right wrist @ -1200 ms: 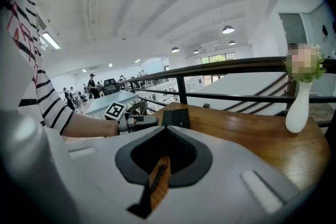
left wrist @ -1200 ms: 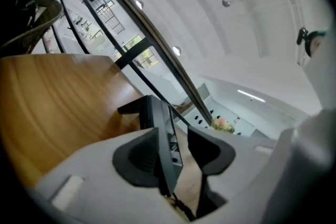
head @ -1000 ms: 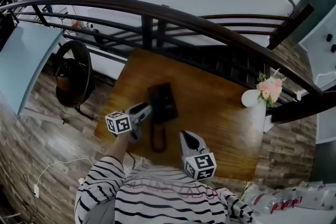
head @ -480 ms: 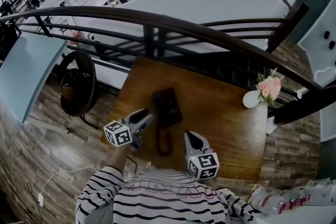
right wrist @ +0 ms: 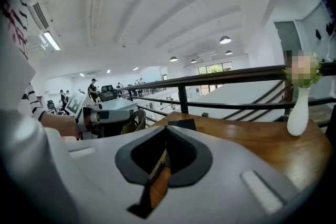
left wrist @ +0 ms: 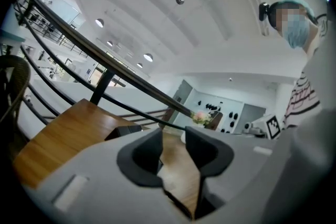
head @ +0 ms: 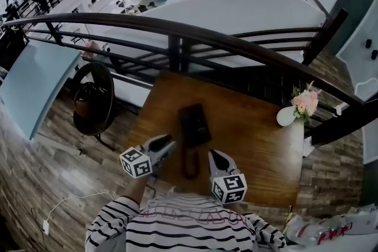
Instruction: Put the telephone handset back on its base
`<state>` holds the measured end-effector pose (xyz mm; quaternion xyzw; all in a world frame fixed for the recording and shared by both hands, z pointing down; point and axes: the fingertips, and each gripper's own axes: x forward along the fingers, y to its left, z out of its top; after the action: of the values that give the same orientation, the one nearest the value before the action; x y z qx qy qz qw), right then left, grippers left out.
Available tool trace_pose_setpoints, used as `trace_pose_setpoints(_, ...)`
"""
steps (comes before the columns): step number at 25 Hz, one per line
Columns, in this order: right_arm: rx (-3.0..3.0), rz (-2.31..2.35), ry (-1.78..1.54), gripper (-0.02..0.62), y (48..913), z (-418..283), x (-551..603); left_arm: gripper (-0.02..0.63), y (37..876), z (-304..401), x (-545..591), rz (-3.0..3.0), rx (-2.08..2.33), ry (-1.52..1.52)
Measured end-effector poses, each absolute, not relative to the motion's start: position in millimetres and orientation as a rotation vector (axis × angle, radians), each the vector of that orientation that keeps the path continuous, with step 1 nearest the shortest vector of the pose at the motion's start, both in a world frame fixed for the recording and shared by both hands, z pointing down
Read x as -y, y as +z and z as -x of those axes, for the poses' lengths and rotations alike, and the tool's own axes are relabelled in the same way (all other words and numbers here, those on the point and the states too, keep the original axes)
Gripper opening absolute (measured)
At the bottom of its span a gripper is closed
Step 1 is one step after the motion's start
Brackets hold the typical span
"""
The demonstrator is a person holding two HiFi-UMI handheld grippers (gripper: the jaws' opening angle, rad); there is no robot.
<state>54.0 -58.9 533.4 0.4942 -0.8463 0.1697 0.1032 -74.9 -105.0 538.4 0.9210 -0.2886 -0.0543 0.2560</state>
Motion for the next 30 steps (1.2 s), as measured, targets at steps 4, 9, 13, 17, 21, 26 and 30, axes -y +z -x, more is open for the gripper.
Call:
trace_pose_setpoints(4,2.504,-1.44,0.495,0.002,531,-43,56,0.119,533,84,92,-2.497,0.792,-0.156)
trace_pose_setpoints(9,2.505,-1.419,0.485,0.002,530,-32,54,0.074,525,91,81,-2.516,0.806,-0.164)
trace_pose_setpoints(13,2.503,-1.413,0.485,0.002,530,-27,50,0.04,522,94,71,-2.547,0.832,-0.154)
trace_pose_setpoints(17,2.502,-1.406,0.483,0.002,531,-23,49,0.004,520,96,65,-2.562,0.846,-0.156)
trace_pose_setpoints(21,2.502,-1.402,0.487,0.002,532,-22,44,0.003,519,94,58,-2.568,0.837,-0.149)
trace_pose_setpoints(26,2.5,-1.407,0.487,0.002,531,-20,38,0.003,517,94,52,-2.575,0.83,-0.142)
trace_pose_setpoints(30,2.5,-1.407,0.491,0.002,533,-19,36,0.003,519,90,48,-2.574,0.814,-0.132)
